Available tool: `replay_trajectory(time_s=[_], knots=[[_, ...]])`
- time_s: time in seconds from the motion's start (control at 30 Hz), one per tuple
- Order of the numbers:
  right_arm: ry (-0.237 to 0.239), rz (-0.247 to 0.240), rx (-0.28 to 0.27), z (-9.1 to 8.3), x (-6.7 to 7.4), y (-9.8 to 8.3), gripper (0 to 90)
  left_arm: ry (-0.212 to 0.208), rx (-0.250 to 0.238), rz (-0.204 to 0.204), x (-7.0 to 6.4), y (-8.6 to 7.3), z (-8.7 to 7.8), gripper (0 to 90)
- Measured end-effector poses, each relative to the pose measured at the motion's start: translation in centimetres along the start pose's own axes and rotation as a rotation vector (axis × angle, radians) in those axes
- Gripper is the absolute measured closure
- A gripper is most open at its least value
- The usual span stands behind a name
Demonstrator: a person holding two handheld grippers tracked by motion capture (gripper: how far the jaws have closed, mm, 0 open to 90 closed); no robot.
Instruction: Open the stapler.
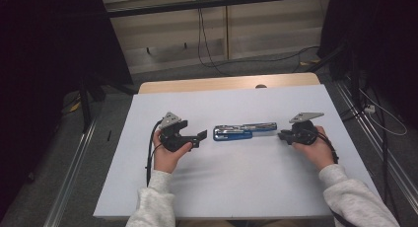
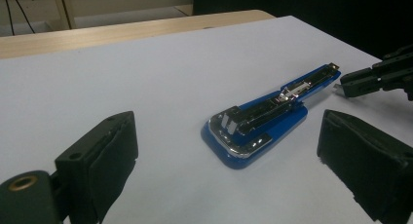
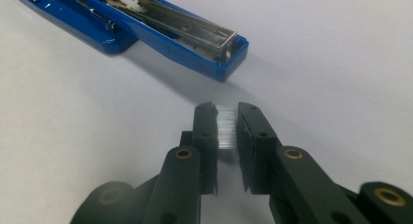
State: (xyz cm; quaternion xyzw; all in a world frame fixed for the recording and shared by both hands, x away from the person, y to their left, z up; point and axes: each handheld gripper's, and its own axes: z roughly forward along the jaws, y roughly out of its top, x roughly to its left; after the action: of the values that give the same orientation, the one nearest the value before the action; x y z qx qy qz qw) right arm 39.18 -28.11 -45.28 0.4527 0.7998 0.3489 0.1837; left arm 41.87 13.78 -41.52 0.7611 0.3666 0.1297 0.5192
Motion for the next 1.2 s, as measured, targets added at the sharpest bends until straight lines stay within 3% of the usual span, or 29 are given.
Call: replay_trajectory(time_s=[0.4,0.57,0.8,1.2], knots=[[0.028,-0.005,-0.033,-2.4,-0.1,1.4,79.3,-0.003,-0.001,-0.006,0.1,-0.1,-0.1,7.0],[0.042,-0.031,-0.043,-2.8,0.2,2.5,79.3,-0.006,-0.002,-0.008,0.2,-0.1,0.0,7.0],[0.077,-0.033,-0.073,-3.0,0.3,3.6,79.3,-0.004,0.003,-0.009,0.4,-0.1,-0.2,6.8],[0.144,-0.087,-0.106,-2.3,0.7,5.9,79.3,-0.007,0.001,-0.013,0.4,-0.1,-0.2,6.6]])
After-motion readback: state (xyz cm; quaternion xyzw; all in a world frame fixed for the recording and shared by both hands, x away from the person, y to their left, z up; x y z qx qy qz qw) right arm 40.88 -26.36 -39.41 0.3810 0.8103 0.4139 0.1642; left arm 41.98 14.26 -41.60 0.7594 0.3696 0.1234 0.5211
